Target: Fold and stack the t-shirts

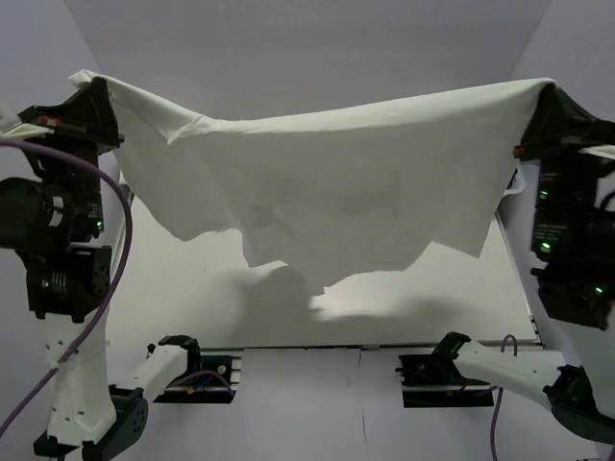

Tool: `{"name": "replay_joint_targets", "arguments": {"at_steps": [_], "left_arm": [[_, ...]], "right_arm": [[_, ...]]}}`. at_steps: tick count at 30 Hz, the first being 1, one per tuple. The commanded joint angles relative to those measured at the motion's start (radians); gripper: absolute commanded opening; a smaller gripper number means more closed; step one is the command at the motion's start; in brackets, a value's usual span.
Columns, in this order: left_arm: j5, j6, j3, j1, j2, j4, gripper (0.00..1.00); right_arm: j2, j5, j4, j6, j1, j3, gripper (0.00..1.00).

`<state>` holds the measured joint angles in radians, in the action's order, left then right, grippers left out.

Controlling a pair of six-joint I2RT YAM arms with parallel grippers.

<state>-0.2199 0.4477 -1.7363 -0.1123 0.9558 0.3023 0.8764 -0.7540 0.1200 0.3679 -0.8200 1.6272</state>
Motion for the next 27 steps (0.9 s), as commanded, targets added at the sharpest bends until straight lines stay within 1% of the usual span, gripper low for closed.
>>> {"name": "replay_joint_targets", "arguments": {"at_steps": [1, 2, 3, 5, 7, 9, 10, 11, 12, 13, 14, 15, 16, 17, 18, 19, 20, 21, 22, 24, 25, 26, 27], "left_arm": [[0.042, 0.002, 0.041, 0.006, 0.121, 0.021, 0.00], [0.042, 0.002, 0.041, 0.006, 0.144, 0.012, 0.00], [0.042, 0.002, 0.050, 0.006, 0.171, 0.012, 0.00], [0.054, 0.011, 0.050, 0.006, 0.263, 0.021, 0.00], [0.054, 0.011, 0.050, 0.006, 0.349, 0.035, 0.00], [0.040, 0.020, 0.073, 0.006, 0.403, 0.011, 0.00], [0.040, 0.020, 0.073, 0.006, 0.434, 0.000, 0.00], [0.040, 0.020, 0.073, 0.006, 0.467, -0.009, 0.00], [0.051, 0.020, 0.052, 0.006, 0.544, -0.034, 0.00], [0.051, 0.011, 0.029, 0.016, 0.590, -0.034, 0.00], [0.065, 0.011, -0.004, 0.016, 0.639, -0.046, 0.00], [0.094, -0.007, -0.097, 0.016, 0.746, -0.067, 0.00], [0.112, -0.023, -0.153, 0.016, 0.802, -0.068, 0.00], [0.113, -0.023, -0.234, 0.016, 0.863, -0.049, 0.00], [0.122, -0.023, -0.467, 0.025, 0.927, -0.005, 0.00], [0.122, -0.032, -0.611, 0.025, 1.063, 0.100, 0.00], [0.131, -0.032, -0.857, 0.025, 1.116, 0.136, 0.00], [0.131, -0.043, -0.926, 0.034, 1.144, 0.153, 0.00], [0.131, -0.043, -0.943, 0.034, 1.144, 0.120, 0.00], [0.107, -0.056, -0.713, 0.043, 0.966, -0.007, 0.00], [0.106, -0.056, -0.601, 0.043, 0.884, -0.149, 0.00], [0.093, -0.070, -0.453, 0.043, 0.815, -0.181, 0.00], [0.079, -0.082, -0.416, 0.043, 0.719, -0.181, 0.00]], "right_arm": [[0.105, -0.143, 0.144, 0.147, 0.005, -0.081, 0.00], [0.122, -0.151, 0.206, 0.167, 0.005, -0.095, 0.00], [0.172, -0.181, 0.222, 0.187, 0.012, -0.110, 0.00], [0.225, -0.195, 0.263, 0.197, 0.039, -0.136, 0.00], [0.269, -0.194, 0.264, 0.157, 0.074, -0.164, 0.00], [0.335, -0.160, 0.199, 0.071, 0.133, -0.167, 0.00], [0.379, -0.089, 0.172, 0.033, 0.149, -0.167, 0.00], [0.410, -0.061, 0.080, -0.068, 0.213, -0.149, 0.00], [0.511, -0.035, 0.057, -0.099, 0.237, -0.138, 0.00], [0.551, 0.031, 0.043, -0.140, 0.277, -0.107, 0.00], [0.593, 0.054, 0.021, -0.153, 0.315, -0.060, 0.00], [0.728, 0.070, 0.015, -0.170, 0.330, 0.027, 0.00], [0.777, 0.099, -0.031, -0.190, 0.364, 0.093, 0.00], [0.824, 0.119, -0.111, -0.208, 0.389, 0.241, 0.00], [0.911, 0.157, -0.158, -0.248, 0.418, 0.422, 0.00], [0.984, 0.188, -0.210, -0.254, 0.427, 0.507, 0.00], [1.036, 0.193, -0.218, -0.256, 0.450, 0.710, 0.00], [1.049, 0.200, -0.215, -0.218, 0.453, 0.756, 0.00], [1.058, 0.202, -0.174, -0.201, 0.459, 0.785, 0.00], [1.017, 0.240, -0.090, -0.176, 0.470, 0.766, 0.00], [0.927, 0.255, -0.074, -0.185, 0.475, 0.740, 0.00], [0.897, 0.301, -0.051, -0.195, 0.484, 0.655, 0.00], [0.865, 0.311, -0.031, -0.201, 0.490, 0.569, 0.00]]}}
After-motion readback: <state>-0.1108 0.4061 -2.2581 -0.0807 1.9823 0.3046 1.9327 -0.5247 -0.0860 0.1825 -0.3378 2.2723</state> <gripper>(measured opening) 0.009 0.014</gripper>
